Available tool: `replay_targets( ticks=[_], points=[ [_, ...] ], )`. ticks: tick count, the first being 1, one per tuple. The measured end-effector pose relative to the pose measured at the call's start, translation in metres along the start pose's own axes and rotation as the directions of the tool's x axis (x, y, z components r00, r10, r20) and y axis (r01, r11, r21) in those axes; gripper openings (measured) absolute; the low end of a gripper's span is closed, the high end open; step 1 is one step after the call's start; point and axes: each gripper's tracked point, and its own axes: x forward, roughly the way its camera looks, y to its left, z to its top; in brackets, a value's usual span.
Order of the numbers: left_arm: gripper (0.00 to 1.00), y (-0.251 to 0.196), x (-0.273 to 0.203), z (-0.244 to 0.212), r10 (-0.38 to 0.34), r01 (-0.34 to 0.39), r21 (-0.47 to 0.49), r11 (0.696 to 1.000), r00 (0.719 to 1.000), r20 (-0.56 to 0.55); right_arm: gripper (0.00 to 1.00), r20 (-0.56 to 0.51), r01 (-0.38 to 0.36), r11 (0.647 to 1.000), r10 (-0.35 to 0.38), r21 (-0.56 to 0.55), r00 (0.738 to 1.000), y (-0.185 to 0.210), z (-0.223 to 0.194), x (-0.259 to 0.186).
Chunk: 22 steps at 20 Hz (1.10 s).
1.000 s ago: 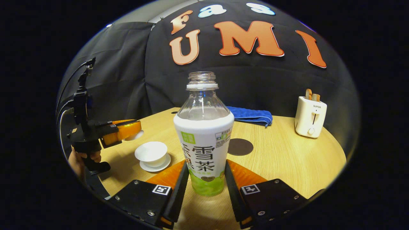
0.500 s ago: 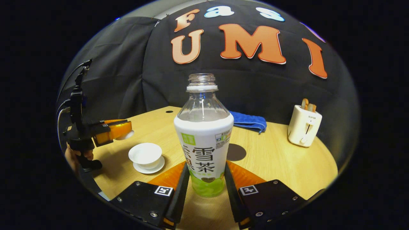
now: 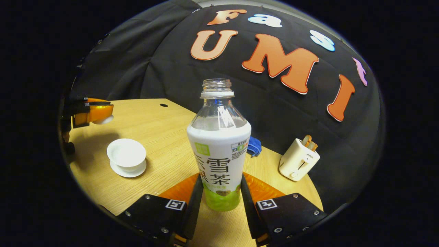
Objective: Open the teacup lid with one hand, grasp the water bottle and pour water into the teacup with the other hand; after pouring, place the water bottle on the coaster and then close the teacup lid.
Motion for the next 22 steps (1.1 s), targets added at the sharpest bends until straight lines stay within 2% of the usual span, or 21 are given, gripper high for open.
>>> replay_targets(
  ticks=[6,11,13,17,22],
  points=[
    [0.28,0.014,-0.005,-0.002,0.016,-0.016,-0.009,1.000,1.000,0.005,0.61,0.016,0.057,0.979,-0.055,-0.196,0.998,0.008,0.005,0.001],
    [0.28,0.022,-0.008,-0.005,0.018,-0.018,-0.025,1.000,1.000,0.003,0.61,0.054,0.093,0.918,-0.079,-0.385,0.995,0.014,0.011,0.002],
    [0.28,0.025,-0.009,-0.007,0.020,-0.019,-0.027,0.999,1.000,0.000,0.61,0.077,0.115,0.880,-0.089,-0.461,0.993,0.013,0.016,0.004],
    [0.28,0.031,-0.011,-0.008,0.021,-0.021,-0.037,0.999,1.000,0.002,0.61,0.140,0.179,0.775,-0.117,-0.606,0.983,0.013,0.029,0.005],
    [0.28,0.037,-0.011,-0.012,0.024,-0.024,-0.052,0.998,1.000,-0.002,0.61,0.181,0.209,0.671,-0.112,-0.711,0.977,0.016,0.036,0.009]
  ],
)
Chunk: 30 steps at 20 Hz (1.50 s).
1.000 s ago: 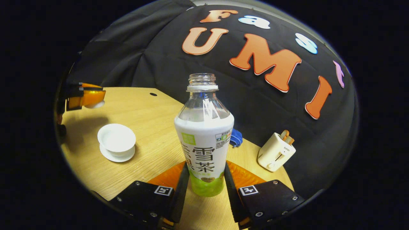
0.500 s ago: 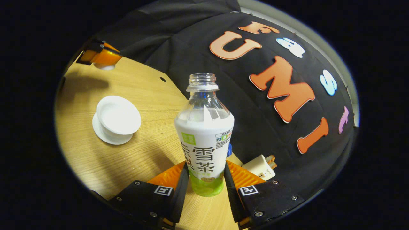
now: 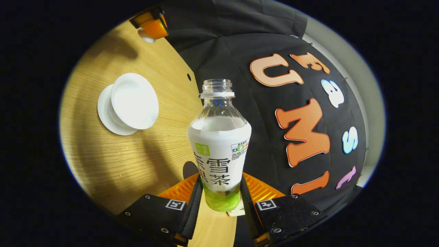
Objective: Open the teacup lid with one hand, grasp the water bottle and pour water into the teacup with the other hand; after pouring, place the water bottle on the coaster and then close the teacup lid.
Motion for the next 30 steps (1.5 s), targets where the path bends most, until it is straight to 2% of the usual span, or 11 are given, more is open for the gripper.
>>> replay_targets(
  ticks=[9,14,16,17,19,20,30],
  points=[
    [0.28,0.005,0.001,0.000,-0.001,0.001,0.002,1.000,1.000,-0.003,0.60,0.068,0.050,0.975,-0.036,-0.215,0.997,-0.001,0.011,0.001],
    [0.28,0.007,0.000,-0.005,-0.001,0.000,-0.003,1.000,1.000,-0.010,0.61,0.117,0.125,0.945,-0.094,-0.302,0.989,-0.011,0.015,0.005],
    [0.29,0.008,0.000,-0.006,0.000,0.000,-0.005,1.000,1.000,-0.013,0.58,0.126,0.135,0.937,-0.099,-0.323,0.987,-0.015,0.017,0.008],
    [0.28,0.008,-0.001,-0.006,0.001,-0.001,-0.006,1.000,1.000,-0.014,0.60,0.130,0.138,0.934,-0.100,-0.329,0.986,-0.017,0.018,0.007],
    [0.28,0.010,-0.003,-0.005,0.004,-0.004,-0.008,1.000,1.000,-0.012,0.58,0.146,0.159,0.924,-0.114,-0.348,0.983,-0.021,0.019,0.007],
    [0.28,0.011,-0.003,-0.005,0.004,-0.004,-0.007,1.000,1.000,-0.012,0.60,0.151,0.167,0.919,-0.120,-0.358,0.981,-0.024,0.019,0.007],
    [0.28,0.013,-0.005,-0.003,-0.002,0.002,0.006,1.000,1.000,-0.010,0.60,0.191,0.225,0.881,-0.157,-0.417,0.969,-0.039,0.023,0.014]
  ],
)
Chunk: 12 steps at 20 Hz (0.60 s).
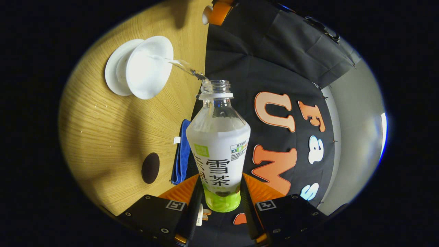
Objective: Open the teacup lid with one hand, grasp the water bottle and pour water into the teacup with the other hand; after pouring, place the water bottle on the coaster and then close the teacup lid.
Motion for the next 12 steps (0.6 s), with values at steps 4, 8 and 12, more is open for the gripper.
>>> replay_targets(
  ticks=[4,8,12],
  points=[
    [0.28,0.000,-0.001,-0.001,-0.006,0.006,0.006,1.000,1.000,-0.005,0.60,0.014,0.028,0.999,-0.027,-0.042,1.000,-0.005,-0.004,0.003],
    [0.28,0.003,-0.002,-0.002,-0.003,0.003,0.012,1.000,1.000,-0.007,0.58,0.030,0.053,0.995,-0.051,-0.081,0.998,-0.012,-0.006,0.005],
    [0.28,0.002,-0.003,-0.002,-0.006,0.007,0.012,1.000,1.000,-0.010,0.60,0.066,0.100,0.988,-0.093,-0.114,0.993,-0.027,0.001,0.009]
  ],
)
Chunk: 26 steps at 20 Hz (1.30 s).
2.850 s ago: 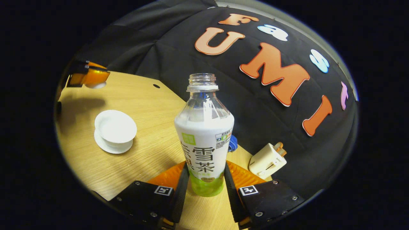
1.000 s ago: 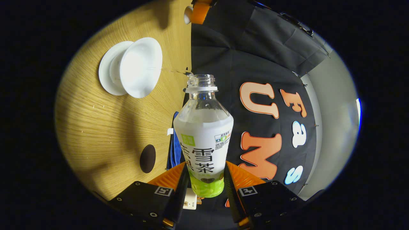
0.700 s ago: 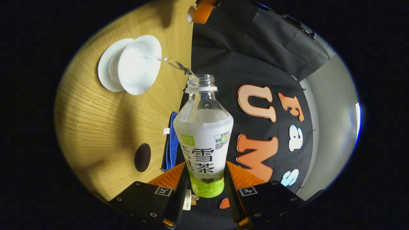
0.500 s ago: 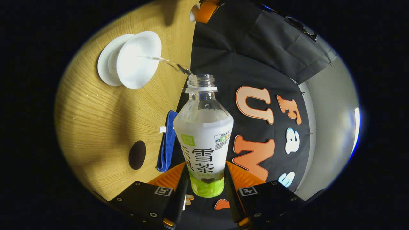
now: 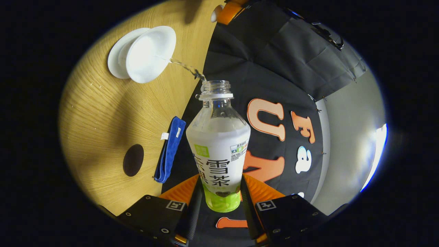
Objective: Open the teacup lid with one hand, grasp the water bottle and pour water into the teacup with the other hand; after pouring, place the water bottle on the coaster and then close the teacup lid.
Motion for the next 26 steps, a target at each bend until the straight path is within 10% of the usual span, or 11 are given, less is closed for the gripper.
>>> replay_targets(
  ticks=[26],
  points=[
    [0.28,0.005,-0.012,0.004,-0.007,0.007,-0.003,1.000,1.000,0.000,0.60,0.215,0.216,0.934,-0.157,-0.284,0.964,-0.034,0.031,0.009]
  ],
)
